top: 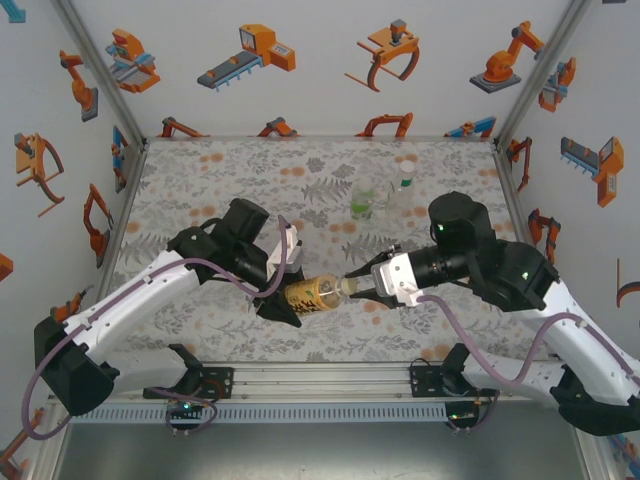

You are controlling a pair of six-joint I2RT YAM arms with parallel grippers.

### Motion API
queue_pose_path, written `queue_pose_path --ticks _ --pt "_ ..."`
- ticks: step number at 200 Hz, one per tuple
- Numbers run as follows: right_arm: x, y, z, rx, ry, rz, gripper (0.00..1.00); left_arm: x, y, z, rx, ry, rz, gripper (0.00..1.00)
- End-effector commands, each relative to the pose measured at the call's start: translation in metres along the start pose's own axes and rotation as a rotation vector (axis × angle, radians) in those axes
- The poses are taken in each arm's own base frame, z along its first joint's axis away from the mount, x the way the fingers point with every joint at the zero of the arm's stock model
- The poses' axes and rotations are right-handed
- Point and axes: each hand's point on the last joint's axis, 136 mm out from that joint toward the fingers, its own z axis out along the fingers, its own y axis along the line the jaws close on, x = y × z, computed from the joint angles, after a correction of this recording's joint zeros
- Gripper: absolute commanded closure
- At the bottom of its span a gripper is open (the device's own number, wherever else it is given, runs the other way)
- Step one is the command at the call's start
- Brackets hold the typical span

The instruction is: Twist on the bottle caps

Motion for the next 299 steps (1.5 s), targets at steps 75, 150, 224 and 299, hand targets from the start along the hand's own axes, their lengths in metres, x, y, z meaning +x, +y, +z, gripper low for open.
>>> queue_pose_path --ticks 75,150,224,299 --pt "-0.005 0.01 0.002 -0.055 0.002 -0.052 1.0 -0.02 -0.008 -0.002 0.084 -0.057 -0.026 1.0" --pt "-0.004 0.017 0.004 -0.093 0.004 -0.075 1.0 -0.021 -0.019 -0.004 0.118 -0.078 0.026 1.0" --pt "-0.008 0.007 0.01 -0.068 -0.018 0.126 1.0 -0.019 -0.011 -0.007 0.026 -0.03 0.073 1.0" --pt "0.022 -0.042 0.018 0.274 -0.08 0.56 1.0 -0.02 0.014 -0.02 -0.218 -0.029 0.144 1.0"
